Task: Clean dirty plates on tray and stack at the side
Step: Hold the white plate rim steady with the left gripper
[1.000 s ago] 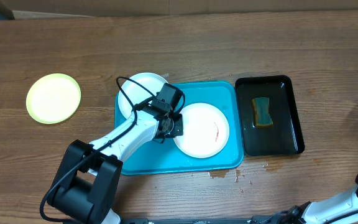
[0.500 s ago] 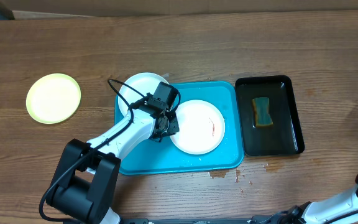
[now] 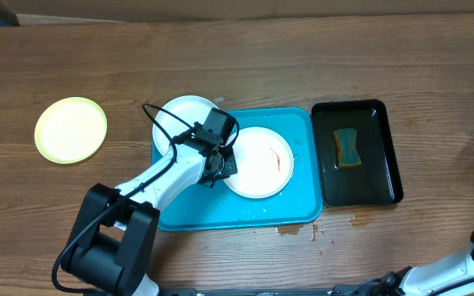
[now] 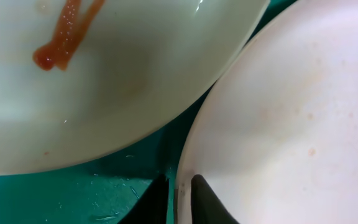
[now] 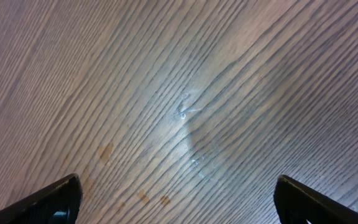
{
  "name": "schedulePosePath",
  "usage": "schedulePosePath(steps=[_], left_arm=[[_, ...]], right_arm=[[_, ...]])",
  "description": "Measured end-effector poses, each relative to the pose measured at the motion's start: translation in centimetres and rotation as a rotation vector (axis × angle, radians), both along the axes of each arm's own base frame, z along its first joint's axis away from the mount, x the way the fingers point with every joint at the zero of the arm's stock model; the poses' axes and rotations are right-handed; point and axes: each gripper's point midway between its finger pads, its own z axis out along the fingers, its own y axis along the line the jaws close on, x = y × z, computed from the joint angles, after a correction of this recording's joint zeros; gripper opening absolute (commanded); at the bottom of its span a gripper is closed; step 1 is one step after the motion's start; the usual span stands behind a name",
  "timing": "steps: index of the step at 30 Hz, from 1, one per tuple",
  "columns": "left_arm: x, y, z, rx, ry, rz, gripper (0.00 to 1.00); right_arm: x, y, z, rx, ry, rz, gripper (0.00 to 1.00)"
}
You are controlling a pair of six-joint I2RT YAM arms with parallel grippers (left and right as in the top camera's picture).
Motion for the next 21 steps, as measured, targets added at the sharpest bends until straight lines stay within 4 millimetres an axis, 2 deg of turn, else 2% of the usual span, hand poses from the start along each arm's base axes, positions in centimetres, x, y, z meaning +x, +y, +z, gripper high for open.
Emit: schedulePosePath(steps=[5,8,12,16,18,21], left_arm=[[-0.1,-0.1,0.0,-0.008,0.004,-0.002,0.21],[-0.1,-0.3,0.0,-0.017,0.008,-0.004,0.15],[-0.2,-0.4,0.0,-0.020,0.009,-0.006,0.15],[-0.2,-0.4,0.0,-0.020,0.009,-0.006,0.15],[-0.1,-0.4,0.0,-0.021,0.008,-0.006,0.18],[-0.1,-0.4,0.0,-0.022,0.005,-0.006,0.21]], right_arm=[[0.0,0.0,0.0,0.000,0.000,0.000,1.00],[0.0,0.0,0.0,0.000,0.001,-0.001,1.00],[0.0,0.0,0.0,-0.001,-0.001,0.000,1.00],[0.2,-0.1,0.1,-0.007,-0.007,0.000,1.00],[0.4,-0.1,0.2,0.001,-0.021,-0.009,1.00],[0.9,1.3,0.3,0.086,-0.062,-0.003,1.00]])
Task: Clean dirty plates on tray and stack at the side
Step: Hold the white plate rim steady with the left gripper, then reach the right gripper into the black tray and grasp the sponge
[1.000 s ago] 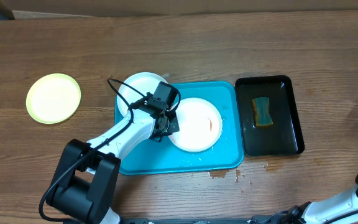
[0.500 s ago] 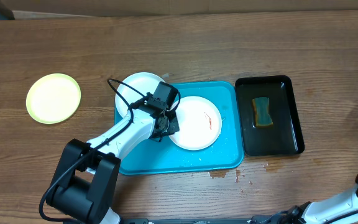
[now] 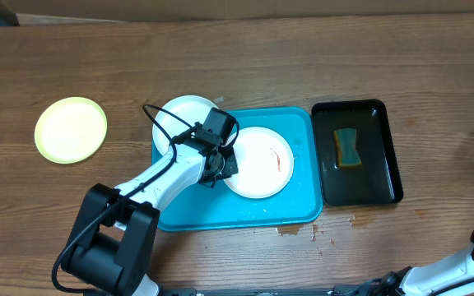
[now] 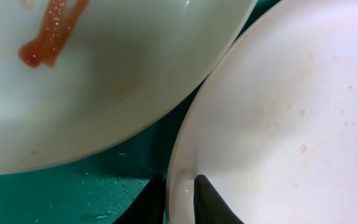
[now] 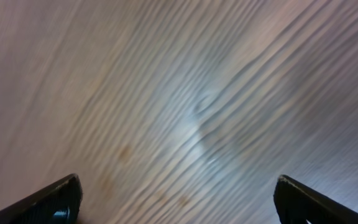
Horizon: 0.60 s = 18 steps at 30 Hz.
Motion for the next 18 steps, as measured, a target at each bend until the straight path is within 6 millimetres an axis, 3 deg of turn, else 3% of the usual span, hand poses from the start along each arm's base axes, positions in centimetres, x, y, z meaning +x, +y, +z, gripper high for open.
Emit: schedulePosePath(steps=[3,5,11,18], left_arm=[[0.1,0.0,0.0,-0.002,-0.003,0.000,0.22],[0.1,-0.1,0.0,-0.003,-0.004,-0.001,0.26],[0.1,-0.1,0.0,-0.005,-0.002,-0.002,0.35],[0.1,-0.2,0.0,-0.008,-0.002,-0.003,0.42]], right_arm=[[0.1,1.9,0.0,0.098,-0.019,0.019,0.72],[-0.5,3.2,-0.2,0.162,-0.001,0.030,0.62],[-1.1,7.3,-0.7,0.271,0.076,0.080,0.60],[2.0,16.8,-1.1,0.226,0.147,0.374,0.60]])
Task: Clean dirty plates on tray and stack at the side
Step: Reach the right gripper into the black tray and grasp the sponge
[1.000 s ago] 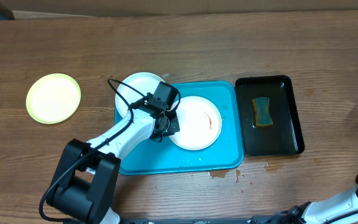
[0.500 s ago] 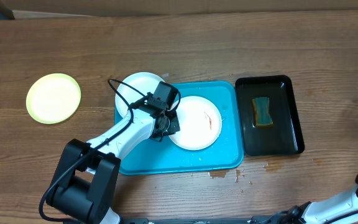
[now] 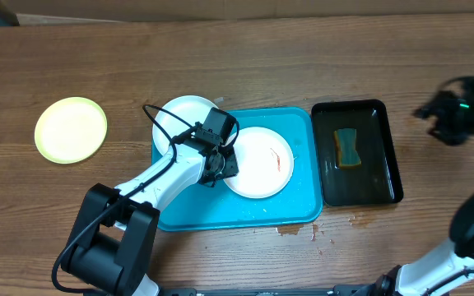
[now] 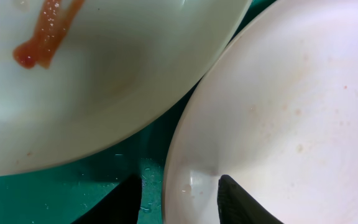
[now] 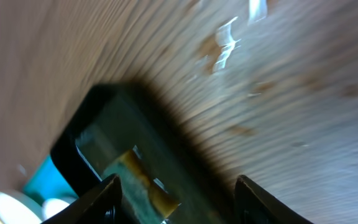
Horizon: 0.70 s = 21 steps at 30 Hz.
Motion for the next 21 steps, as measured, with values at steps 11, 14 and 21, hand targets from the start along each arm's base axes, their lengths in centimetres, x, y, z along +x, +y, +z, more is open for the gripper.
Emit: schedulePosePath(steps=[11,14,21], left_arm=[[0.2,-0.1,0.0,-0.003,-0.007,0.000,0.48],[0.2,-0.1,0.0,-0.003,-0.007,0.000,0.48],[0.2,-0.1,0.0,-0.003,-0.007,0.000,0.48]], right_arm=[[-0.1,11.0,-1.5,-0.340,0.114,0.400,0.66],[0.1,12.6,-2.3,-0.416,0.099,0.459,0.64],[-0.4,12.9,-5.3,-0.513,0.099,0.492,0.61]])
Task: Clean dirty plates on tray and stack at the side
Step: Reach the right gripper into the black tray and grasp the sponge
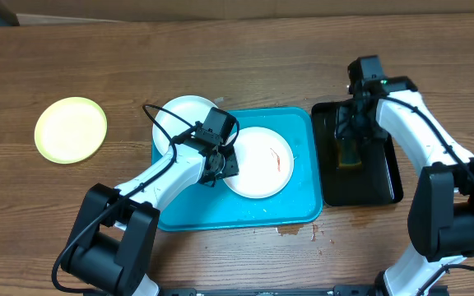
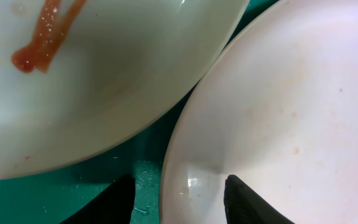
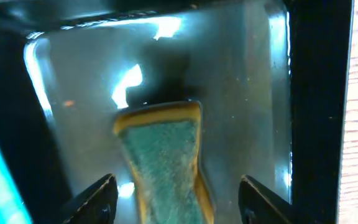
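A white plate with a red streak [image 1: 257,162] lies in the teal tray [image 1: 220,215]. A second white plate [image 1: 179,119], faintly speckled, overlaps the tray's left edge. My left gripper [image 1: 220,162] sits low between them, open, its fingers either side of the speckled plate's rim [image 2: 173,186]; the streaked plate [image 2: 104,74] fills the upper left of that wrist view. My right gripper [image 1: 353,125] hangs open over the black tray [image 1: 389,164], straddling the green and yellow sponge [image 3: 166,162] without touching it.
A yellow-green plate [image 1: 71,129] rests alone on the wooden table at the far left. Water glints in the black tray [image 3: 253,93]. Small spills mark the wood [image 1: 315,230] just in front of the teal tray.
My right gripper has moved from beside the black tray's right side to directly above the sponge. My left gripper's fingers stand slightly wider apart around the plate rim.
At first my left gripper was shut on the speckled plate's rim and my right gripper hung open over bare wood far right. The left then stood open at the rim while the right neared the black tray. Now the right is over the sponge.
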{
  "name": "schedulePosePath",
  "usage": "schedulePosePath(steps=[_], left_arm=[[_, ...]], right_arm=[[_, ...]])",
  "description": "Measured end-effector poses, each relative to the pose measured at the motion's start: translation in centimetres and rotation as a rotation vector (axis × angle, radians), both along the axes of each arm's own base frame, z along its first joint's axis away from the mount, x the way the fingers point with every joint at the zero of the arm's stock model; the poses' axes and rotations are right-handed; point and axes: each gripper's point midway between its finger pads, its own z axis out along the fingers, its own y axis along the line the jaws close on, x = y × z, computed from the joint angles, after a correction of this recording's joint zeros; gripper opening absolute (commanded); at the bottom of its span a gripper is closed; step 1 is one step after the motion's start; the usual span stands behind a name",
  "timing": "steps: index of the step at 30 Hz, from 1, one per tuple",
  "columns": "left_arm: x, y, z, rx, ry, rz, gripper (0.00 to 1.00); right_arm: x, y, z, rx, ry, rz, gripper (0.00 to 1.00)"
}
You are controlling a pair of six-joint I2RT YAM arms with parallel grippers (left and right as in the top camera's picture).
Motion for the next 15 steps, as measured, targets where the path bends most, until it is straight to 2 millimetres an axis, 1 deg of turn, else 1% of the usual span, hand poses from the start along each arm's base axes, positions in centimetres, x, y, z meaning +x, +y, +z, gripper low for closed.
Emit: schedulePosePath(steps=[4,6,9,12,15], left_arm=[[0.0,0.0,0.0,0.000,0.000,0.000,0.48],[0.0,0.0,0.0,0.000,0.000,0.000,0.49],[0.0,0.0,0.0,0.000,0.000,0.000,0.48],[0.0,0.0,0.0,0.000,0.000,0.000,0.48],[0.0,0.0,0.0,0.000,0.000,0.000,0.49]], right_arm=[[-0.3,-0.4,-1.3,-0.013,-0.006,-0.006,0.61],[-0.3,-0.4,-1.8,-0.006,-0.015,-0.006,0.62],[-0.7,-0.3,-2.5,0.002,-0.004,-0.005,0.63],[-0.7,-0.3,-2.5,0.003,-0.006,-0.005,0.65],[-0.7,-0.2,-2.5,0.003,-0.008,-0.001,0.70]])
